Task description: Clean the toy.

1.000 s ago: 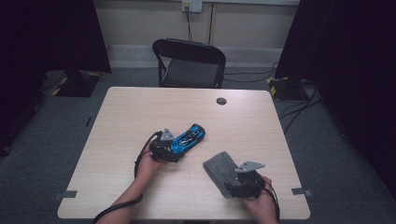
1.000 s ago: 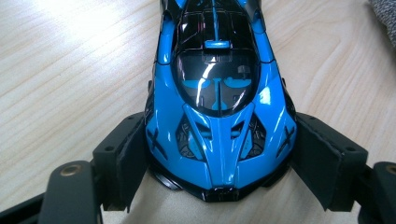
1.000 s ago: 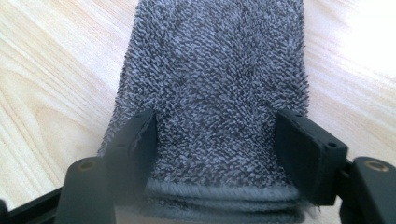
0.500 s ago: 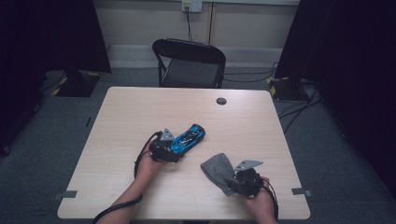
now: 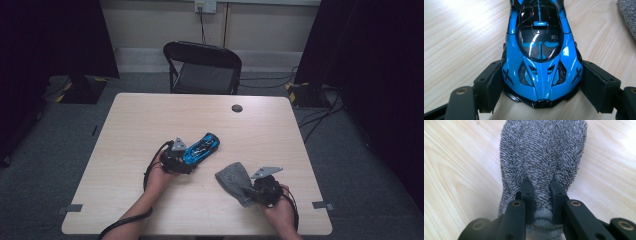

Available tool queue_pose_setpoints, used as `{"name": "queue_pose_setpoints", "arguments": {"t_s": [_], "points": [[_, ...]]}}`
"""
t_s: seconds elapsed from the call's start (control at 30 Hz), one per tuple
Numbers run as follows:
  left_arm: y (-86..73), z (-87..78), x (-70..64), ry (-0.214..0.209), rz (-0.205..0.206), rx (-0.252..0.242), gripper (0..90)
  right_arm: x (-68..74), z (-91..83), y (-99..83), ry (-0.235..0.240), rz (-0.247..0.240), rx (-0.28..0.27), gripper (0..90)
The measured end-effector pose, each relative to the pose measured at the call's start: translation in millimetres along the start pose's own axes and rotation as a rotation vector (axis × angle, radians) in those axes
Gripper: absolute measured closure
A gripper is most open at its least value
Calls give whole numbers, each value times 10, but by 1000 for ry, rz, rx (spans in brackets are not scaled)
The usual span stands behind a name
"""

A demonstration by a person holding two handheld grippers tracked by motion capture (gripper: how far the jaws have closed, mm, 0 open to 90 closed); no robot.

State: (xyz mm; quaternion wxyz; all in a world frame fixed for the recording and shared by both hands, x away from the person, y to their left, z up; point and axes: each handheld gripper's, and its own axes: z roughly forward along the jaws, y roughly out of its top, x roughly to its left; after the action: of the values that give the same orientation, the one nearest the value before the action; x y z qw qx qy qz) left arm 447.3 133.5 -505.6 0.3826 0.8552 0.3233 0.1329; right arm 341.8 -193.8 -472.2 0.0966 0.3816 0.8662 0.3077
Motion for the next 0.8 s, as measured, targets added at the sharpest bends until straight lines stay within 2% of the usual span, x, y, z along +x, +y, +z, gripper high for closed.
{"name": "queue_pose_setpoints", "arguments": {"t_s": [0.2, 0.23, 0.3, 0.37, 0.47, 0.5, 0.53, 0.67, 0.73, 0.77, 0.8], "points": [[0, 0, 0, 0, 1, 1, 236, -43, -74, 148, 10, 6, -40, 773], [0, 0, 0, 0, 1, 0, 236, -52, -92, 190, -1, 1, -43, 773], [-1, 1, 0, -1, 1, -1, 236, -96, -125, 322, 10, 9, -66, 773], [-1, 0, -1, -1, 1, -1, 236, -110, -128, 368, 8, 8, -69, 772], [-2, -3, -2, 1, 0, 0, 236, -153, -110, 562, 5, -1, -80, 772], [-2, -3, -1, 1, 0, 0, 236, -153, -110, 562, 5, -1, -80, 772], [-2, -2, -1, 0, -1, 0, 235, -155, -82, 662, 8, -13, -85, 771], [-2, -2, -1, 1, 0, 0, 235, -124, -8, 794, 8, -36, -80, 770], [-2, -2, -1, 1, 0, 0, 235, -61, 95, 906, 13, -71, -63, 770], [-2, -2, -2, 1, 0, -1, 235, -61, 95, 906, 13, -71, -63, 770], [-1, -4, 1, 5, 5, 1, 235, -6, 171, 977, 22, -86, -53, 769]]}}
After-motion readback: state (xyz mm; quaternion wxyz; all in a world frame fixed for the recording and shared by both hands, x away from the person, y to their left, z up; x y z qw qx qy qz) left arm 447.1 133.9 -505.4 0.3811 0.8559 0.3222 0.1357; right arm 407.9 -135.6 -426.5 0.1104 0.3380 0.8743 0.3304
